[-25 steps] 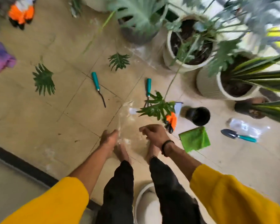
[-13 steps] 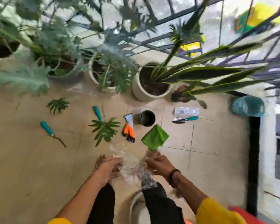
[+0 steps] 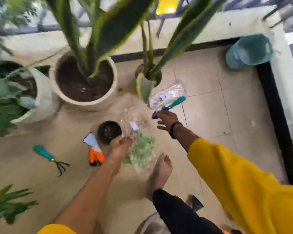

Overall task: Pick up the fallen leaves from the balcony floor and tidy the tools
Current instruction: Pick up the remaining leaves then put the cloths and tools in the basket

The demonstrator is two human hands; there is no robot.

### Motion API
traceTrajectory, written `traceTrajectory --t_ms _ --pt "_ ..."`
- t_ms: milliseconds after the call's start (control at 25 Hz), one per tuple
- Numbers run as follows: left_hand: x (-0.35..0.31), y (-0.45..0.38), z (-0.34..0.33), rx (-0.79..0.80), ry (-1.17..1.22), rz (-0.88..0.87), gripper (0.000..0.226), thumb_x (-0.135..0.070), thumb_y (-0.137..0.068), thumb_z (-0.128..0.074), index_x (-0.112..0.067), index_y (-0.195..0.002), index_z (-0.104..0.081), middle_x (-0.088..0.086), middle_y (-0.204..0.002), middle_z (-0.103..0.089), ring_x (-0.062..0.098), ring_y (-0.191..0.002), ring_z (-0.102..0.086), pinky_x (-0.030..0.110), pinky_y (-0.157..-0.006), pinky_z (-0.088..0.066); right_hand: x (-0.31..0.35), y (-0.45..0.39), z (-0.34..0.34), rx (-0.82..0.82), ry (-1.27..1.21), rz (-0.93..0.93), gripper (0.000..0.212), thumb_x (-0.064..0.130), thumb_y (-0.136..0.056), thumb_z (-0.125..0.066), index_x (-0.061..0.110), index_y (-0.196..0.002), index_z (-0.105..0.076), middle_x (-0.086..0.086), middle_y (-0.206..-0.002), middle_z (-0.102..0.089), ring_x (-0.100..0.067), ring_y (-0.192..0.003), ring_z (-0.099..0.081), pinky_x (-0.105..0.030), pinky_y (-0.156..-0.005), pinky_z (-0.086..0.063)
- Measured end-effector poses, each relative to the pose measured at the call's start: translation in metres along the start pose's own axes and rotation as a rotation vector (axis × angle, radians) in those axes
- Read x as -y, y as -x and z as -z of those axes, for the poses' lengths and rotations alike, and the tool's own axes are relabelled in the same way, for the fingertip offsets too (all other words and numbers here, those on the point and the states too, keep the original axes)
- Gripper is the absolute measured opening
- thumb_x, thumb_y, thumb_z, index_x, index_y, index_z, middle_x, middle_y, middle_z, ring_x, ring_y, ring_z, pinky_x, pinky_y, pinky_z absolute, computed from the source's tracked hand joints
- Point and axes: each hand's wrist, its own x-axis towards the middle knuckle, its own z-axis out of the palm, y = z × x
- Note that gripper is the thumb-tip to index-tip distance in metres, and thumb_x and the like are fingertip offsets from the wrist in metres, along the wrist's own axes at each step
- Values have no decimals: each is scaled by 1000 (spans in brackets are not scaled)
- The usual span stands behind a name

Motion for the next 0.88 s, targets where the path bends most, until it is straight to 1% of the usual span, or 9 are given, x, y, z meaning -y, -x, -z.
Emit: traceTrajectory --t_ms 120,240,360,440,520,600,680,800,880 --pt "-18 -57 -31 -58 -115 -52 21 -21 -94 -71 -23 -74 -76 -8 -67 -70 22 -72 -65 33 -72 -54 -2 -64 8 -8 -110 -8 22 6 -94 -55 16 -108 -68 -14 -90 -66 -21 -78 -60 -44 -82 -57" --pt "-17 -92 -36 -101 -166 -104 6 -38 -82 -79 -32 -79 -78 -3 -84 -76 25 -86 -70 43 -86 -55 1 -114 10 52 -126 35 36 18 -99 -52 14 -134 -58 -7 -109 -59 -24 -97 -60 -49 -97 -54" --pt "-16 -100 -40 -142 -298 -107 12 -47 -77 -76 -35 -79 -76 5 -88 -75 24 -81 -65 46 -82 -55 5 -153 10 50 -216 -54 41 20 -99 -54 15 -139 -55 -7 -133 -55 -29 -110 -59 -51 -99 -53" --pt "-16 -93 -42 -138 -355 -104 12 -45 -81 -75 -34 -85 -74 8 -90 -74 23 -78 -62 45 -80 -54 12 -160 19 -30 -229 -38 37 17 -100 -53 6 -135 -56 -14 -135 -56 -31 -110 -60 -48 -100 -52" --pt "-22 -83 -42 -133 -423 -101 13 -47 -83 -74 -36 -91 -75 2 -92 -74 23 -83 -64 45 -86 -54 15 -146 33 -9 -211 -21 33 20 -99 -53 5 -128 -60 -13 -117 -61 -26 -99 -60 -47 -96 -55" --pt "-34 -64 -47 -132 -544 -101 29 -57 -76 -69 -38 -98 -75 -2 -93 -74 23 -86 -65 48 -89 -55 12 -114 55 -53 -253 -8 18 21 -92 -60 11 -105 -67 -10 -105 -66 -24 -90 -65 -47 -89 -59" --pt "-55 -29 -57 -85 -624 -142 43 -63 -73 -65 -31 -99 -75 -3 -82 -72 22 -78 -62 43 -81 -54 8 -64 87 -155 -334 16 11 23 -83 -68 13 -83 -71 -15 -95 -74 -22 -81 -70 -45 -77 -62" --pt "-93 41 -81 -35 -746 -165 58 -68 -67 -61 -23 -101 -74 -4 -70 -62 20 -70 -54 38 -70 -44 0 38 152 -197 -552 33 17 24 -81 -81 8 -80 -74 -14 -86 -75 -19 -74 -67 -39 -73 -61" --pt "-119 82 -103 7 -775 -151 53 -63 -71 -63 -25 -106 -75 -6 -70 -63 17 -67 -52 37 -69 -43 -3 108 197 -195 -745 0 18 16 -79 -84 8 -79 -68 -10 -80 -71 -18 -72 -65 -37 -74 -60"
